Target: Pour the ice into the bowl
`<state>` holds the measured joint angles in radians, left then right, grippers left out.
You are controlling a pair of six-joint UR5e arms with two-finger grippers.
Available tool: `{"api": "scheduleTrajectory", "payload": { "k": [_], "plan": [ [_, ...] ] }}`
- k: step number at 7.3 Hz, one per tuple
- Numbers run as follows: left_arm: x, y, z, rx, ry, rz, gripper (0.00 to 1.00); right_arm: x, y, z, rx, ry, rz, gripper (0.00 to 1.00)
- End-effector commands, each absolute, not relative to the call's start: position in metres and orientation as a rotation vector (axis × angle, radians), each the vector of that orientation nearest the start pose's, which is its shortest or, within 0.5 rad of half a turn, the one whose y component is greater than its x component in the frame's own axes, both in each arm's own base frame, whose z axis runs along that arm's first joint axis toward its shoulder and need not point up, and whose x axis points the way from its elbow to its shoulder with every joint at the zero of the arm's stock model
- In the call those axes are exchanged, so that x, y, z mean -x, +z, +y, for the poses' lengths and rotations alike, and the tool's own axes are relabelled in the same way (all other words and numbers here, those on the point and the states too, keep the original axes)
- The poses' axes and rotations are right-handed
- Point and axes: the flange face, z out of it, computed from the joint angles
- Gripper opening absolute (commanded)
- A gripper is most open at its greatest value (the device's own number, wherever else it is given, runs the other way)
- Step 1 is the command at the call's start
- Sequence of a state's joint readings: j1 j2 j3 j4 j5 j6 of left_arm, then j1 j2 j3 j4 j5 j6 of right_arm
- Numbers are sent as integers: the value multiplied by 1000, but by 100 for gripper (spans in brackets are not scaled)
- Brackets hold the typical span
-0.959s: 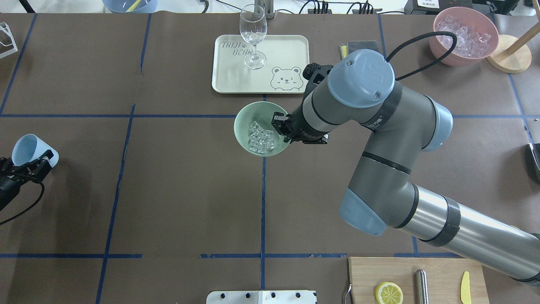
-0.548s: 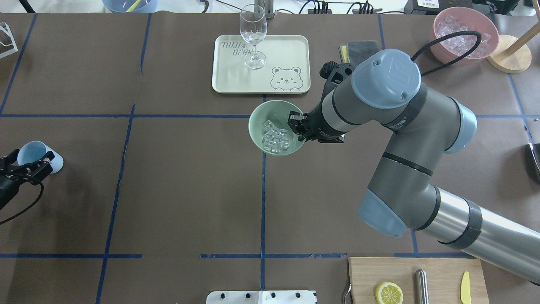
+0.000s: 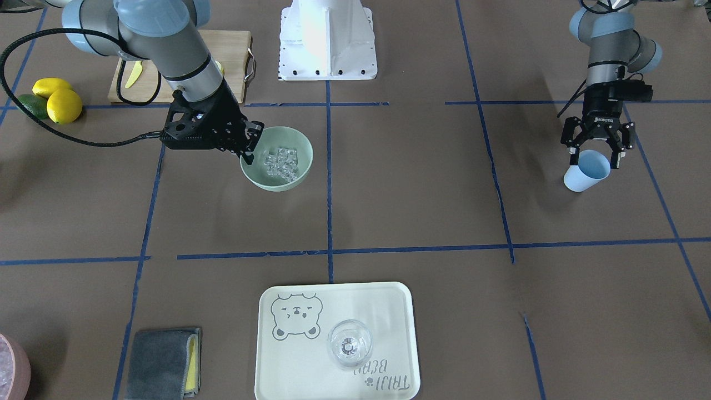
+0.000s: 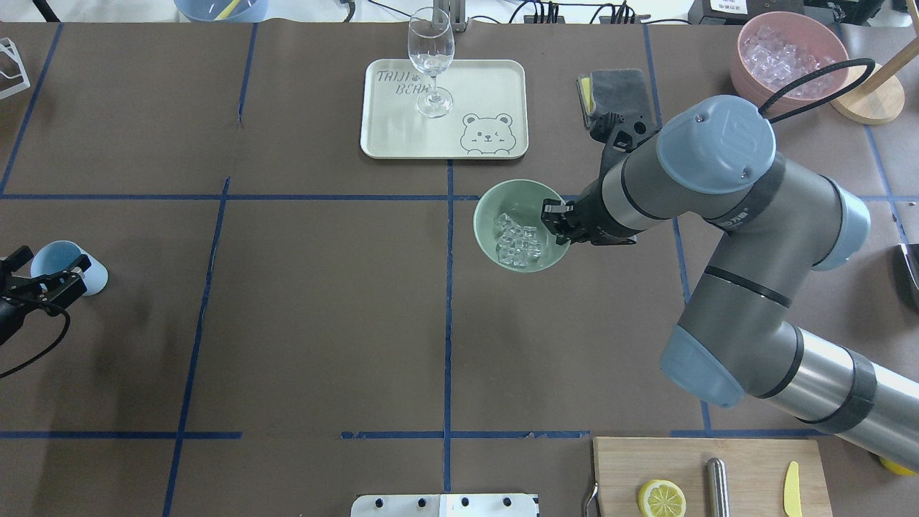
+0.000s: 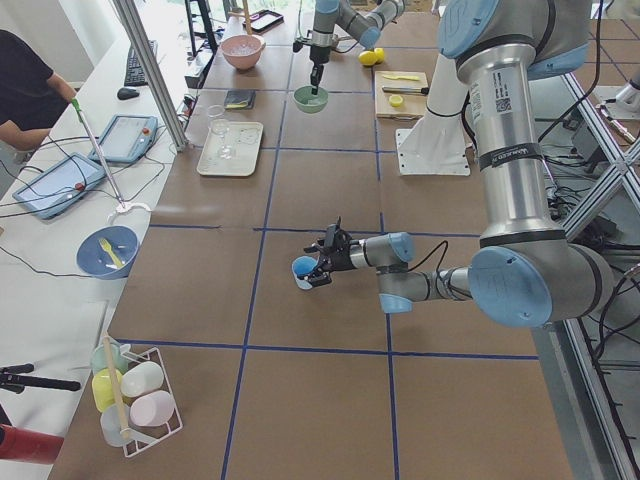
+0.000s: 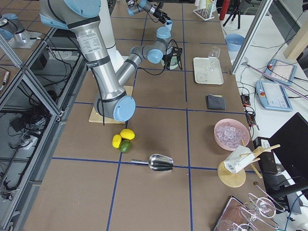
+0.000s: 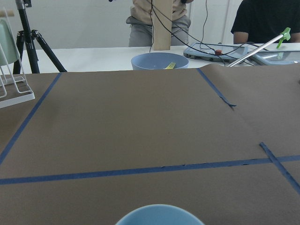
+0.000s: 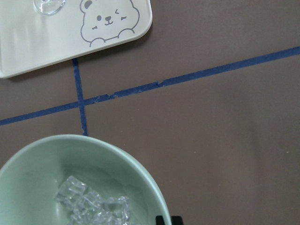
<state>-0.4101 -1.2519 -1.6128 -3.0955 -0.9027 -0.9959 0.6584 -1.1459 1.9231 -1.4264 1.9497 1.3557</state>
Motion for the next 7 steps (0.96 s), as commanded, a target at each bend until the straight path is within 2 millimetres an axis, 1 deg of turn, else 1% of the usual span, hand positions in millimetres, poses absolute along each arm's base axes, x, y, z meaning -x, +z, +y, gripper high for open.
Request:
{"api": "scheduleTrajectory", "payload": {
  "k": [1,2,3,4,5,6,7],
  "plan": [
    [-222,583,-318,-1098,-235,768,100,375,301,-429,-97,172,-915,0],
    [-209,577,-328,-1115,-242,757,100,349,323,-430,-117,157,-883,0],
    [-187,559,-342,-1143,-227,748,100,328,342,-437,-124,134,-856,0],
    [-175,548,-358,-1126,-202,728,100,303,362,-445,-140,106,-828,0],
    [-169,529,-373,-1061,-167,660,100,279,384,-451,-156,79,-792,0],
    [-158,490,-388,-1014,-105,607,100,252,407,-454,-162,66,-761,0],
    [-150,478,-394,-970,-68,605,100,228,428,-455,-146,68,-741,0]
  ]
}}
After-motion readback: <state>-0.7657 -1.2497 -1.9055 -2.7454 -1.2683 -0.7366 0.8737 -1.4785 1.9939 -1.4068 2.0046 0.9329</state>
